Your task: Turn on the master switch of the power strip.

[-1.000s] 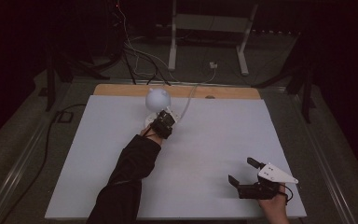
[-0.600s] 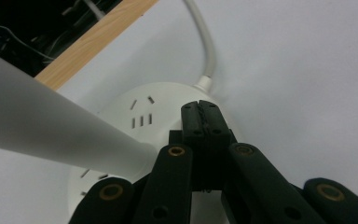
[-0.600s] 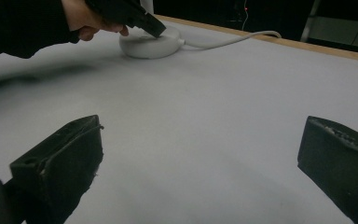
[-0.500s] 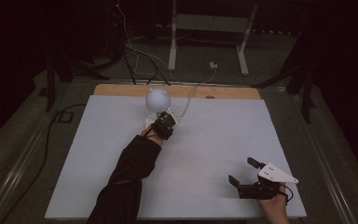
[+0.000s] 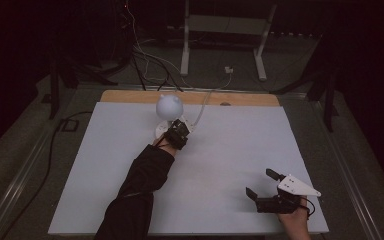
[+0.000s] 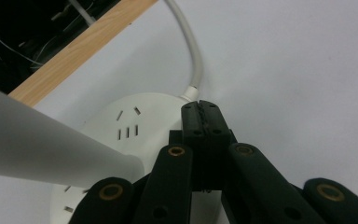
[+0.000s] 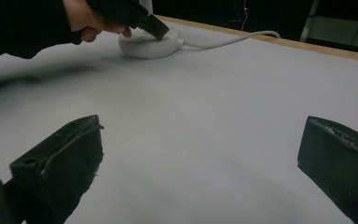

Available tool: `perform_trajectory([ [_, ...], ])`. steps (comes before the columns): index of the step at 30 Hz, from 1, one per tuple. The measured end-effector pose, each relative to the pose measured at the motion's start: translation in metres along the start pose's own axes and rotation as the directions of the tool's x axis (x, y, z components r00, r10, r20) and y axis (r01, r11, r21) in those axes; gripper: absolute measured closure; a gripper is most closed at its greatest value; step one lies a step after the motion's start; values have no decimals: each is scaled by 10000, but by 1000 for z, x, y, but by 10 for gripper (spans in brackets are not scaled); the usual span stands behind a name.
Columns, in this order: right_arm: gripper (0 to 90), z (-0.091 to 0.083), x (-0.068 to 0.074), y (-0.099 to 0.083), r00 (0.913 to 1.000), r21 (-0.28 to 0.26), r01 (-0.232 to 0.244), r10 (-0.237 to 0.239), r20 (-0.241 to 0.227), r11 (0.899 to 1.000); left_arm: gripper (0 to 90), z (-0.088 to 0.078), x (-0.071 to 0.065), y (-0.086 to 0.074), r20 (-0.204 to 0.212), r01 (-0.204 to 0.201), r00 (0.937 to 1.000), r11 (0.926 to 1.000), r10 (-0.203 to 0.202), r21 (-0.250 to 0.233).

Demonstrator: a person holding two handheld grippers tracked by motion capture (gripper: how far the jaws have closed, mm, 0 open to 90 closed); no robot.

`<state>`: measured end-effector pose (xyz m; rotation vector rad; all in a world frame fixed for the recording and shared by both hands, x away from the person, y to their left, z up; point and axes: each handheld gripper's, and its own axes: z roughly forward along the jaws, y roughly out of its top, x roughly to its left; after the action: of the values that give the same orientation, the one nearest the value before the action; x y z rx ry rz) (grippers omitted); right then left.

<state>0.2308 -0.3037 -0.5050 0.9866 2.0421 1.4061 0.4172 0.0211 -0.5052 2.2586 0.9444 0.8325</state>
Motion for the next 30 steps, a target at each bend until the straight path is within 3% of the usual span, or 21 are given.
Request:
perform_trajectory([
  [6,0,1,0,0,10000,43,-8,8,0,10000,900,-2,7,-2,-180,147,9997,9999,-149,-91],
  [9,0,1,0,0,10000,39,7,-7,-1,10000,900,0,7,-2,-97,113,9999,9999,-114,-27],
  [15,0,0,0,0,10000,34,1,-1,23,10000,900,2,4,0,-346,115,9993,9997,-107,223],
  [20,0,0,1,0,10000,29,34,-34,-6,10000,900,3,4,2,-318,-72,9995,9985,89,546],
  [26,0,1,1,0,10000,42,32,-32,-31,10000,900,5,-2,6,-628,-905,9933,9913,968,960],
  [30,0,1,2,0,10000,60,51,-51,-44,10000,900,7,-3,7,-608,-1044,9919,9883,1116,1114],
])
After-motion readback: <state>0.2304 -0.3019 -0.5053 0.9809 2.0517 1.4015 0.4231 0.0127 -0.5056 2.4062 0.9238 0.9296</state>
